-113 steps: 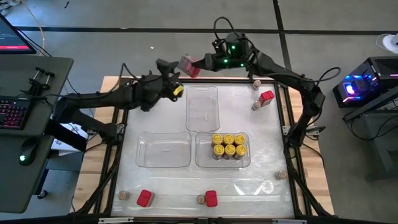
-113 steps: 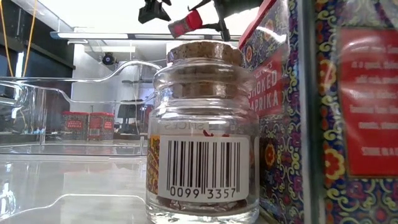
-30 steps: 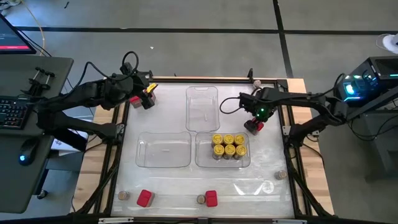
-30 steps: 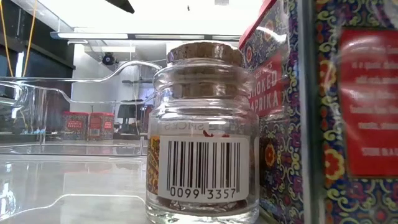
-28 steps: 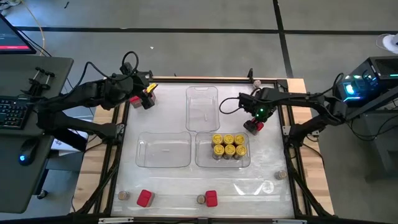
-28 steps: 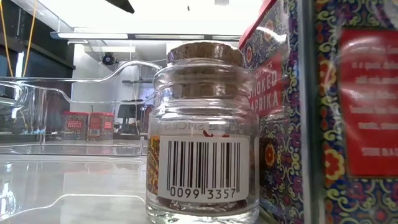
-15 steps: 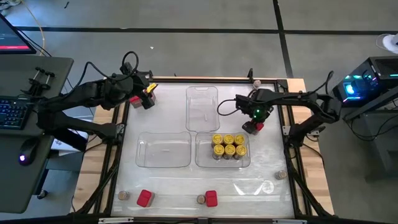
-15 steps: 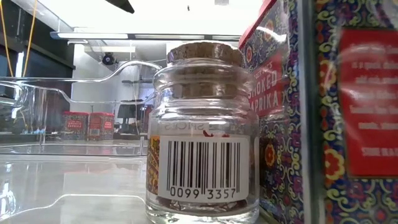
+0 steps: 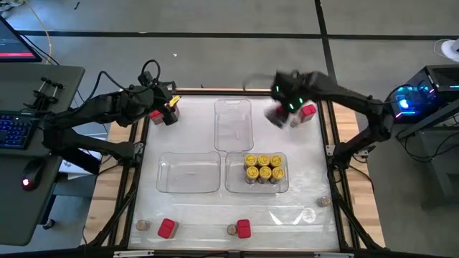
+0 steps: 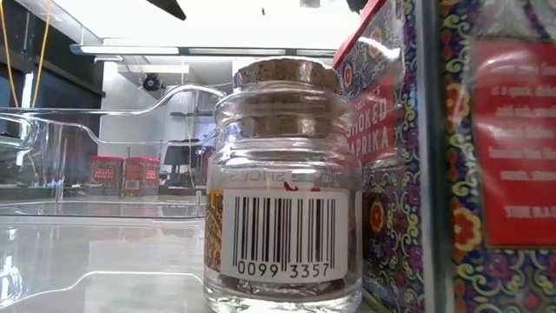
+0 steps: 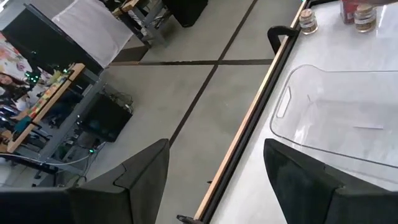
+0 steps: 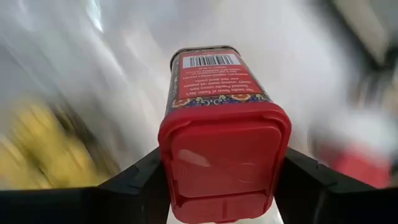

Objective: Sort spices by type
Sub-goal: Put the red seasoning can into the top transparent bin

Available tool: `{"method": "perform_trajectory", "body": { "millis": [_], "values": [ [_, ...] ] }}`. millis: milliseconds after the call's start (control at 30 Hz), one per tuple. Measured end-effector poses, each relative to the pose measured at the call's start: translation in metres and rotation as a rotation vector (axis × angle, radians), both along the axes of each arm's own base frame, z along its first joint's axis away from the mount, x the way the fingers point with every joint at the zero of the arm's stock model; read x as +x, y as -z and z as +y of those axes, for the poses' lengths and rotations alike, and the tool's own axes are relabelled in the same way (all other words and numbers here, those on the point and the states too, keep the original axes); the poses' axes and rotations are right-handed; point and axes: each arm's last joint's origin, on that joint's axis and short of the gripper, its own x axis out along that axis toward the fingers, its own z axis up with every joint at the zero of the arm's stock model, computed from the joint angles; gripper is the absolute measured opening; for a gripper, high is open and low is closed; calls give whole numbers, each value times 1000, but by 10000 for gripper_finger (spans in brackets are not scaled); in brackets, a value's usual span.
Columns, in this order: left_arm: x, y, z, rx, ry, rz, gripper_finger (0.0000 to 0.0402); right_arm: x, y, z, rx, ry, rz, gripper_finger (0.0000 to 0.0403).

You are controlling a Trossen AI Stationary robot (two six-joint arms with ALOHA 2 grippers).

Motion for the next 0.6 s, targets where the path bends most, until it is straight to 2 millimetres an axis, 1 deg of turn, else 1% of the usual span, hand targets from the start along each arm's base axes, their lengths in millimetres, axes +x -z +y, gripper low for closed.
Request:
{"method": "perform_trajectory", "body": {
  "millis": [67, 100, 167, 233, 367, 500, 600],
  "values": [
    [0, 0, 0, 0, 0, -1, 248, 19, -18, -11, -58, 2, -119, 211],
    [0, 0, 0, -2, -2, -4, 248, 29, -24, -17, -80, -10, -151, 211],
    [0, 0, 0, -14, -10, -19, 248, 51, -28, -28, -107, -59, -164, 211],
    [0, 0, 0, -23, -16, -32, 248, 74, -24, -39, -123, -115, -151, 211],
    [0, 0, 0, -29, -19, -34, 248, 115, -3, -56, -119, -251, -81, 211],
    [0, 0, 0, -29, -19, -34, 248, 141, 31, -70, -98, -359, 68, 211],
    [0, 0, 0, -29, -19, -33, 248, 153, 56, -77, -102, -400, 154, 211]
  ]
}}
